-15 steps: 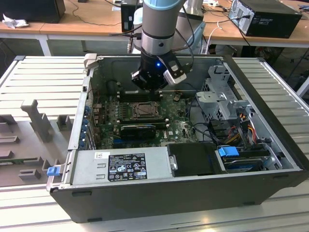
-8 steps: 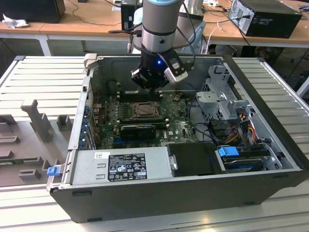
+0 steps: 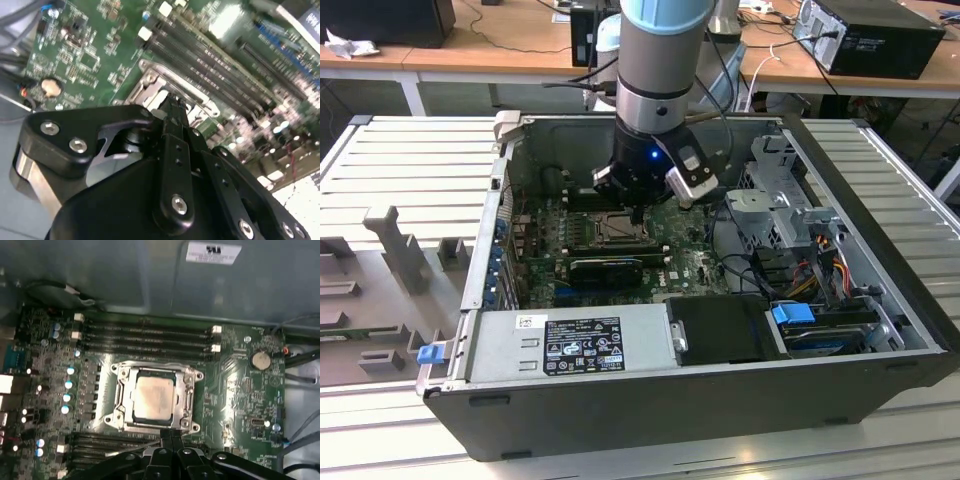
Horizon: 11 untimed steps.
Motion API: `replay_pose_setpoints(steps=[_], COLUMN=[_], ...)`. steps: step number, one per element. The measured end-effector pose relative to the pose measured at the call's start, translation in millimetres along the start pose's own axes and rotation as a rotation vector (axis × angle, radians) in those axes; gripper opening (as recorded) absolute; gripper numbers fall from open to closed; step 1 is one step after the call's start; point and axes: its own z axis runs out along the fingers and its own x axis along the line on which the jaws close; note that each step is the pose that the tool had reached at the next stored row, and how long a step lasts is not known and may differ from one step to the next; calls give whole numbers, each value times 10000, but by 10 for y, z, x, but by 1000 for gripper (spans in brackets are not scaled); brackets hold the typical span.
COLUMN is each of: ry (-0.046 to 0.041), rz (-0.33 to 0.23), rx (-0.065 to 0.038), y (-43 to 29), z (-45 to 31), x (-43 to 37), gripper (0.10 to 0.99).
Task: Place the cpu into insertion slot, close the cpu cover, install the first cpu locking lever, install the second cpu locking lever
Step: 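Install the second cpu locking lever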
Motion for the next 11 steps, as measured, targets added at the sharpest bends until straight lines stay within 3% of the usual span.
replay_pose_setpoints(steps=[4,6,8,10,11], ry=[-42,-44,-55,-72,-77], rz=[320,336,335,334,333], rx=[-6,-31,-169,-448,-512], y=[-25,-26,-30,-78,-120], z=[53,72,83,85,96], x=[2,42,113,124,135], gripper=[106,106,106,106,106])
